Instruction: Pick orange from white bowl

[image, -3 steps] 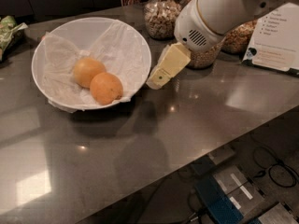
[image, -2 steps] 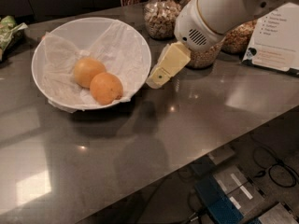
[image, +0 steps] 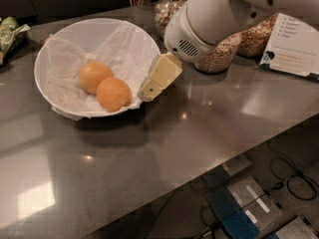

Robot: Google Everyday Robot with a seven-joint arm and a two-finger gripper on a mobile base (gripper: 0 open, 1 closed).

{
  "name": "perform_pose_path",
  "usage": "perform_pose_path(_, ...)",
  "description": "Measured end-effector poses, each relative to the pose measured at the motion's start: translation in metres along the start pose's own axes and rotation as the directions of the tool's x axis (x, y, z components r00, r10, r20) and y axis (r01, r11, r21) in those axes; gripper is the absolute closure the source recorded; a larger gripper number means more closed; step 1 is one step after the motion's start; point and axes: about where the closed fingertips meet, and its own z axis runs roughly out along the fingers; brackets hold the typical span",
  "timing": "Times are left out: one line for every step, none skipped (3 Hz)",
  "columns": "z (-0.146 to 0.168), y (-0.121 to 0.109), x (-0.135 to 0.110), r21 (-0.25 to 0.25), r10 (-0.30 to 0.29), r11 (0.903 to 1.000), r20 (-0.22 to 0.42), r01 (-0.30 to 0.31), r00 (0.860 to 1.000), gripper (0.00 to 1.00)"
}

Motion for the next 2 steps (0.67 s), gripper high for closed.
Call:
perform_pose_path(0.015, 0.011, -0.022, -0.017, -0.031, 0.9993, 0.022, 0.032, 0.999, 0.00)
perform_pose_path(0.048, 0.024, -0.048, -0.061, -0.048, 0.9969, 0.035, 0.050, 0.998, 0.00)
